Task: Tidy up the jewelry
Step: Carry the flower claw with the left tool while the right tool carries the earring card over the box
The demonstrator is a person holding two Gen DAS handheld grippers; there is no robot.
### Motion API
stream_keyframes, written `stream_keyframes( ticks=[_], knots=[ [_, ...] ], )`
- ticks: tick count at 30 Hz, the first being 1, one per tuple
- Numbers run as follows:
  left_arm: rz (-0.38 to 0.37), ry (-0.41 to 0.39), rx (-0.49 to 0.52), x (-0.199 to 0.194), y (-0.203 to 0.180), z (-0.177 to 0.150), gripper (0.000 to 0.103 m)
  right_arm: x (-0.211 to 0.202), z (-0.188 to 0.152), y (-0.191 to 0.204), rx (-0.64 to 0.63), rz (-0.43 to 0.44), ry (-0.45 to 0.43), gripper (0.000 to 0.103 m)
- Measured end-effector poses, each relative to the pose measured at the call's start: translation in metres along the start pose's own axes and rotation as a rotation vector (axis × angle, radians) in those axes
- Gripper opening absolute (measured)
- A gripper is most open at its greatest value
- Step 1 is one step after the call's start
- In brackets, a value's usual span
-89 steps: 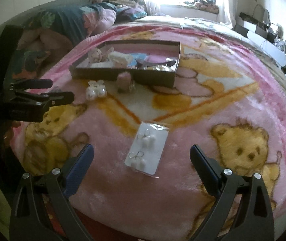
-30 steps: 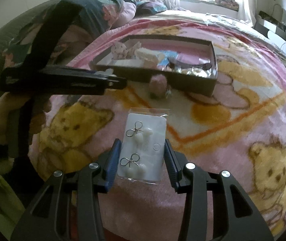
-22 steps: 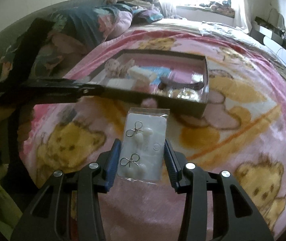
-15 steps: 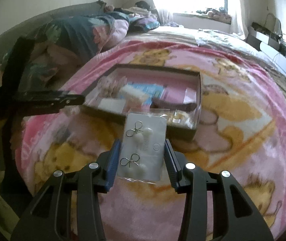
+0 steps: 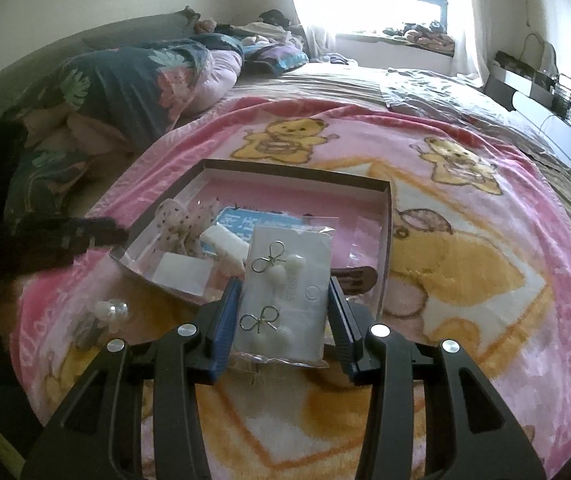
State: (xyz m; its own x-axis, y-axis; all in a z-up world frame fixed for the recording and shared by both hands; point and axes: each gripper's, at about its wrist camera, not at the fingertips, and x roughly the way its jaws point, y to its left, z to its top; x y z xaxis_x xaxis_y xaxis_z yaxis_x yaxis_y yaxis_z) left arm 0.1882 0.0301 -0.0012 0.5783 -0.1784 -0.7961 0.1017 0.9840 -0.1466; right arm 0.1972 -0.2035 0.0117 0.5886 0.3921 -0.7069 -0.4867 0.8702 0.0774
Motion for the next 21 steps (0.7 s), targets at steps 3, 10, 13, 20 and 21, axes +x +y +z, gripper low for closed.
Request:
stream_keyframes(
  ticks=[3, 10, 13, 20, 21],
  knots=[
    [0.023, 0.051, 0.026, 0.008, 0.0, -0.022, 0.052, 0.007, 0.0, 0.001, -0.002, 0.011, 0.006, 0.041],
    [0.044, 0.149, 0.041, 0.037, 0.004, -0.055, 0.052, 0.019, 0.001, 0.003, -0.006, 0.027, 0.02, 0.041],
    [0.051, 0.162, 0.042, 0.045, 0.006, -0.059, 0.042, 0.023, 0.002, 0.002, -0.009, 0.025, 0.024, 0.041],
    [0.026, 0.135, 0.025, 0.038, 0.003, -0.053, 0.033, 0.04, 0.009, -0.007, 0.001, 0.014, 0.036, 0.041],
    [0.002, 0.115, 0.023, 0.031, 0.001, -0.048, 0.033, 0.042, 0.01, -0.008, 0.003, 0.013, 0.038, 0.041]
  ],
)
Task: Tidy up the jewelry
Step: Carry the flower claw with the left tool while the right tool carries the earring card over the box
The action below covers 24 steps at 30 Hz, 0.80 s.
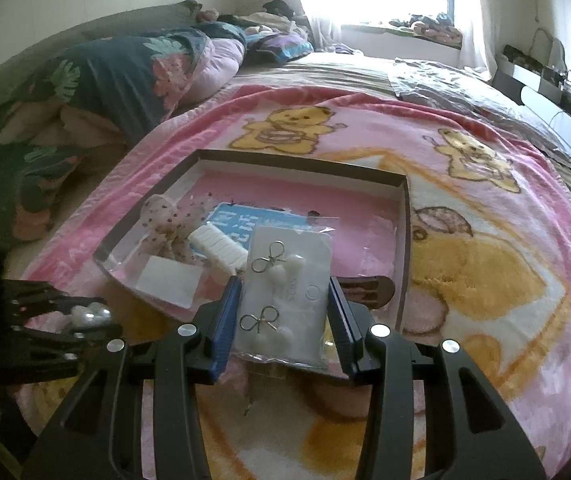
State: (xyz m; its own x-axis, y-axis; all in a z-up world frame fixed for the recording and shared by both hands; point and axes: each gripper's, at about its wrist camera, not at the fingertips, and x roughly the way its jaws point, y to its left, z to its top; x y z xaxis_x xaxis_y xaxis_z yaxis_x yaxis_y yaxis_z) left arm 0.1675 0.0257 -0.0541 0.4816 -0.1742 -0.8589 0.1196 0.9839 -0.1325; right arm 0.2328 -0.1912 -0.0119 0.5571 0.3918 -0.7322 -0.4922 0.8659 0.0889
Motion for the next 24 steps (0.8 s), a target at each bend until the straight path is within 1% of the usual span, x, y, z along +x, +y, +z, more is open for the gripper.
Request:
stream_keyframes(
  ticks=[1, 4, 8, 11, 15, 22, 23, 24],
  knots=[
    [-0.011, -0.022, 0.003, -0.006, -0.002, 0.005, 0.033, 0.003, 0.001, -0.002, 0.003, -0.001, 0.004, 0.041],
    [-0.014, -0.072, 0.012, -0.017, -0.005, 0.025, 0.033, 0.013, 0.003, -0.006, 0.012, -0.001, 0.018, 0.041],
    [0.023, -0.105, 0.011, -0.012, -0.002, 0.05, 0.033, 0.026, 0.004, -0.011, 0.021, -0.003, 0.046, 0.041],
    [0.039, -0.096, -0.003, 0.004, 0.003, 0.066, 0.033, 0.032, 0.002, -0.012, 0.022, -0.002, 0.062, 0.041],
    [0.054, -0.077, -0.024, 0.021, 0.011, 0.073, 0.033, 0.038, 0.0, -0.013, 0.021, -0.005, 0.076, 0.041],
    [0.053, -0.073, -0.043, 0.032, 0.013, 0.079, 0.033, 0.044, -0.002, -0.016, 0.039, -0.01, 0.09, 0.044],
    [0.054, -0.073, -0.044, 0.032, 0.013, 0.08, 0.033, 0.044, -0.002, -0.016, 0.041, -0.012, 0.091, 0.047],
    [0.053, -0.076, -0.046, 0.031, 0.012, 0.08, 0.033, 0.043, -0.002, -0.016, 0.045, -0.014, 0.088, 0.054]
  ],
)
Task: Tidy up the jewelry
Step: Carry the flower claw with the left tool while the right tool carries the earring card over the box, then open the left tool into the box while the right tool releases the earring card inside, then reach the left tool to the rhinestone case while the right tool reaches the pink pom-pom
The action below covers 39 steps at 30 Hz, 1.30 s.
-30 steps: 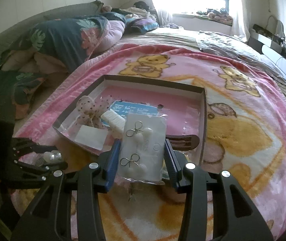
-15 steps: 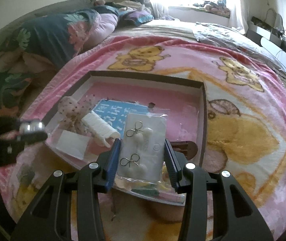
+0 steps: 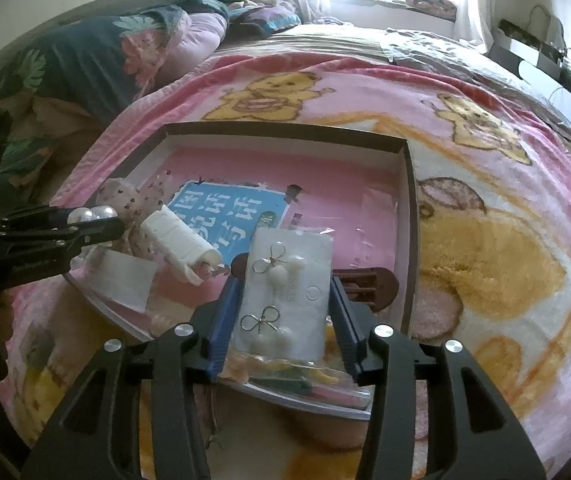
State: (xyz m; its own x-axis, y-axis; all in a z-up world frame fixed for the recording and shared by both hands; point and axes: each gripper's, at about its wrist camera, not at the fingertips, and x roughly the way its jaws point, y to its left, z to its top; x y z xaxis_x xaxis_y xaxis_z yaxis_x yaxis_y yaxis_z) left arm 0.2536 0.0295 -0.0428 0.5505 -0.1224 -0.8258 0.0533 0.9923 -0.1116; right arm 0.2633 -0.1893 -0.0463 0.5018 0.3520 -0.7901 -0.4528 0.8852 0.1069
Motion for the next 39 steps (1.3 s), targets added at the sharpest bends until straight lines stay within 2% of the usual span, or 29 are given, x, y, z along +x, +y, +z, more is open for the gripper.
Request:
stream_keyframes(
  ticks=[5, 9, 11, 13, 22, 32, 39],
  knots=[
    [-0.002, -0.01, 0.001, -0.004, -0.001, 0.002, 0.037, -0.014, 0.0, -0.001, 0.024, 0.01, -0.033, 0.071],
    [-0.004, -0.038, -0.001, -0.017, -0.005, 0.004, 0.052, -0.033, 0.0, -0.003, 0.049, 0.012, -0.078, 0.081],
    [-0.006, -0.054, -0.003, -0.026, -0.006, 0.005, 0.054, -0.044, 0.0, -0.004, 0.057, 0.009, -0.101, 0.085],
    [-0.007, -0.078, -0.006, -0.038, -0.008, 0.006, 0.063, -0.055, 0.0, -0.005, 0.059, 0.012, -0.119, 0.086],
    [0.01, -0.157, -0.014, -0.091, -0.016, -0.001, 0.092, -0.095, -0.009, -0.001, 0.062, 0.014, -0.175, 0.087],
    [0.026, -0.197, -0.049, -0.129, -0.014, -0.033, 0.094, -0.128, -0.032, 0.013, 0.039, 0.01, -0.194, 0.089],
    [0.061, -0.156, -0.069, -0.127, -0.006, -0.065, 0.093, -0.125, -0.054, 0.023, 0.015, 0.004, -0.157, 0.089]
  ],
)
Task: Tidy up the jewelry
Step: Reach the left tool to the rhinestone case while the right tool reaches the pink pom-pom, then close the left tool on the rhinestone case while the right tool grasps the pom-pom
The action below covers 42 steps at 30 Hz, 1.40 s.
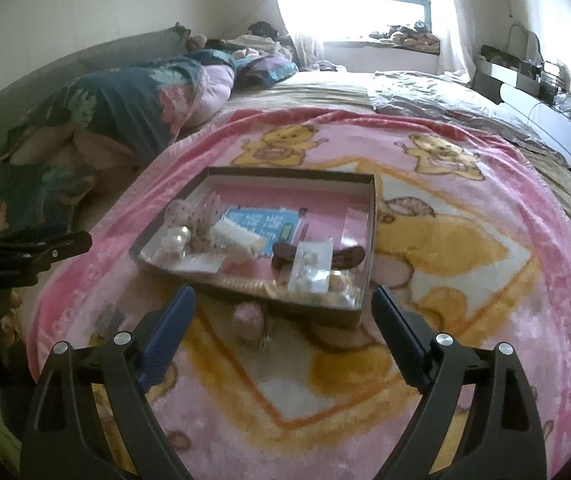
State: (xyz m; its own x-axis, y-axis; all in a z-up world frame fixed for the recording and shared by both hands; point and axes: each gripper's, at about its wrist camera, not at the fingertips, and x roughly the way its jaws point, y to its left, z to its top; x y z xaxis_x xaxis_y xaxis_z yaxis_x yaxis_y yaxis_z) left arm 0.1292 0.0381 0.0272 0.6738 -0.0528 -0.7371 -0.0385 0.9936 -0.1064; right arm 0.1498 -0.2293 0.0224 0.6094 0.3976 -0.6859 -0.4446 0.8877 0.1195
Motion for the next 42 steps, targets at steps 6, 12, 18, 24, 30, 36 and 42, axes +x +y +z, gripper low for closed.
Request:
stream_keyframes(
  ticks=[6, 12, 18, 24, 30, 36, 42],
  knots=[
    [0.014, 0.033, -0.007, 0.001, 0.006, -0.022, 0.094, 0.006, -0.016, 0.008, -0.01, 0.004, 0.037, 0.089],
    [0.022, 0.069, 0.002, 0.01, 0.008, -0.042, 0.093, 0.017, -0.03, 0.014, -0.02, 0.01, 0.08, 0.089],
    [0.021, 0.116, -0.013, 0.023, 0.012, -0.063, 0.093, 0.032, -0.037, 0.02, -0.038, 0.02, 0.117, 0.089],
    [0.036, 0.125, -0.045, 0.031, 0.024, -0.077, 0.093, 0.058, -0.037, 0.023, -0.039, 0.033, 0.154, 0.088],
    [0.021, 0.151, -0.078, 0.041, 0.031, -0.082, 0.078, 0.093, -0.031, 0.025, -0.062, 0.045, 0.194, 0.074],
    [0.007, 0.181, -0.077, 0.05, 0.029, -0.087, 0.064, 0.122, -0.03, 0.027, -0.069, 0.039, 0.238, 0.047],
    [0.006, 0.194, -0.053, 0.057, 0.022, -0.086, 0.039, 0.114, -0.032, 0.035, -0.088, 0.091, 0.23, 0.028]
  ],
)
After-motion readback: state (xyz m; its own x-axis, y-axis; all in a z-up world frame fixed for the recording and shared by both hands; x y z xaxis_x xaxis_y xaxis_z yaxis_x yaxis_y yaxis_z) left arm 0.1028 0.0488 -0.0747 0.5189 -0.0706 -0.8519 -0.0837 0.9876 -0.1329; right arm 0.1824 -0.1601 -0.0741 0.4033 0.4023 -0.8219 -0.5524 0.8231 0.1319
